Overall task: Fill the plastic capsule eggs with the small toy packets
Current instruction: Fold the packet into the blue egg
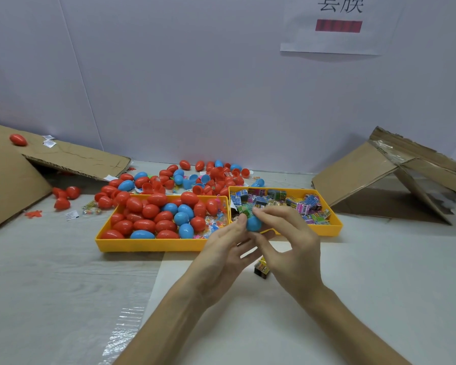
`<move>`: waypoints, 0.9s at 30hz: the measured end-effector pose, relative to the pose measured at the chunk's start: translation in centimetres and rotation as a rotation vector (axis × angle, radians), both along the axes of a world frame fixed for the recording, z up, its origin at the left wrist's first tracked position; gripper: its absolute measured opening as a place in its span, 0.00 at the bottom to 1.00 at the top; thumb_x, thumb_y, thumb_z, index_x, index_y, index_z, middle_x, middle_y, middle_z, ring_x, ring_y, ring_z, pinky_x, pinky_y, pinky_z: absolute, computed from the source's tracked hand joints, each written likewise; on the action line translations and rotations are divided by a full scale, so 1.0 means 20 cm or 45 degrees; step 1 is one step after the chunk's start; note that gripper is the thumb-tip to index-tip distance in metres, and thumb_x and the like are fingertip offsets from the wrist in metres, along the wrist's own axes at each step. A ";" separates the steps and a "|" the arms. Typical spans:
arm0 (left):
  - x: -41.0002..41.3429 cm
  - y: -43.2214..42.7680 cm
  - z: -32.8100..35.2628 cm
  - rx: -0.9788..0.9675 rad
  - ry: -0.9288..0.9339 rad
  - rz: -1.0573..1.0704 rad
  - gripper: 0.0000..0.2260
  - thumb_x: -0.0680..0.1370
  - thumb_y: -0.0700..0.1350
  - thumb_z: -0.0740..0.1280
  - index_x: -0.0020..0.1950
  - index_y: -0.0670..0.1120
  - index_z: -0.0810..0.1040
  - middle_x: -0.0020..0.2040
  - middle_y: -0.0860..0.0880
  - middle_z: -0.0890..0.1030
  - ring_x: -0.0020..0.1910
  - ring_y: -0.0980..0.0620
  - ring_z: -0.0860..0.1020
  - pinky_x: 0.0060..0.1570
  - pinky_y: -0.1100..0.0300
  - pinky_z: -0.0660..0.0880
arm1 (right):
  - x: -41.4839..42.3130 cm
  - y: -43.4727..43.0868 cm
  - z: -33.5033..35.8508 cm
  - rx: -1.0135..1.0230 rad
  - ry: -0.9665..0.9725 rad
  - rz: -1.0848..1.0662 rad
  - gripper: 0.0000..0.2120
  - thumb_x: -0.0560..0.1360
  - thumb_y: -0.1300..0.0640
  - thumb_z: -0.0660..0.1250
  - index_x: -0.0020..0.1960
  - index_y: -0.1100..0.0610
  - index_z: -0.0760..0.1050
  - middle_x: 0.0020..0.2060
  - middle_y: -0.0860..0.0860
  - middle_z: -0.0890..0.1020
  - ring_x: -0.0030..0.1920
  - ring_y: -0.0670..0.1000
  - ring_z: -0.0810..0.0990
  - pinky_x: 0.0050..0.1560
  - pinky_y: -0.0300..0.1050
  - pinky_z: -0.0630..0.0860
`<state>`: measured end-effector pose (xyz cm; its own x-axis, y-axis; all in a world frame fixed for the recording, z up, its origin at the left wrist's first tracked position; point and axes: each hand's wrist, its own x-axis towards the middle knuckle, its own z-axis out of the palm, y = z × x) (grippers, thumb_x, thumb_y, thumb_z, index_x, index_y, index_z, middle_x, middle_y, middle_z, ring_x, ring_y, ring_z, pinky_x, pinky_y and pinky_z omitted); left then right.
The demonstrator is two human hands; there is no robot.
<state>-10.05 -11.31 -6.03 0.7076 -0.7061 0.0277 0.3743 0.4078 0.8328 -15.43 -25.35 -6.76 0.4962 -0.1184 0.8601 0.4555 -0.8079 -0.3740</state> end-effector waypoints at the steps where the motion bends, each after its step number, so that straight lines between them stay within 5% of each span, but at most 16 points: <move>1: 0.00 0.00 0.00 0.007 -0.006 -0.001 0.21 0.81 0.52 0.65 0.68 0.40 0.77 0.65 0.40 0.81 0.66 0.46 0.79 0.66 0.51 0.76 | 0.00 0.00 -0.01 -0.008 -0.011 -0.003 0.18 0.68 0.69 0.78 0.58 0.64 0.83 0.52 0.55 0.83 0.54 0.49 0.81 0.57 0.32 0.75; 7: 0.01 0.00 -0.01 0.034 0.019 0.010 0.17 0.79 0.51 0.67 0.62 0.42 0.82 0.61 0.42 0.84 0.62 0.47 0.82 0.56 0.58 0.80 | 0.02 -0.03 -0.03 0.000 -0.065 0.006 0.19 0.67 0.70 0.79 0.56 0.64 0.84 0.48 0.54 0.85 0.49 0.51 0.84 0.47 0.40 0.82; 16: 0.01 0.00 -0.02 0.051 -0.031 -0.002 0.19 0.81 0.52 0.66 0.67 0.42 0.78 0.63 0.42 0.83 0.65 0.46 0.80 0.62 0.56 0.78 | 0.02 -0.03 -0.01 0.042 -0.024 0.025 0.18 0.67 0.69 0.80 0.56 0.62 0.84 0.48 0.53 0.84 0.50 0.44 0.82 0.52 0.32 0.77; 21: 0.00 0.00 0.00 0.034 -0.034 0.002 0.17 0.81 0.53 0.65 0.64 0.46 0.81 0.65 0.44 0.82 0.65 0.45 0.80 0.63 0.53 0.78 | 0.02 -0.03 -0.02 0.055 0.009 -0.003 0.21 0.68 0.65 0.79 0.61 0.61 0.82 0.53 0.52 0.84 0.54 0.50 0.83 0.57 0.42 0.80; 24: 0.00 0.00 0.00 0.055 -0.047 0.001 0.17 0.82 0.53 0.64 0.64 0.45 0.81 0.65 0.44 0.82 0.66 0.45 0.79 0.64 0.52 0.78 | 0.02 -0.04 -0.03 0.049 0.001 -0.023 0.17 0.69 0.64 0.79 0.57 0.62 0.84 0.51 0.52 0.85 0.52 0.53 0.84 0.51 0.54 0.81; 27: -0.01 0.00 0.00 0.055 -0.033 0.011 0.17 0.82 0.53 0.64 0.64 0.43 0.82 0.62 0.40 0.82 0.65 0.44 0.80 0.65 0.51 0.77 | 0.03 -0.04 -0.05 0.030 -0.059 -0.027 0.15 0.70 0.63 0.76 0.55 0.63 0.84 0.49 0.52 0.85 0.50 0.53 0.84 0.48 0.55 0.82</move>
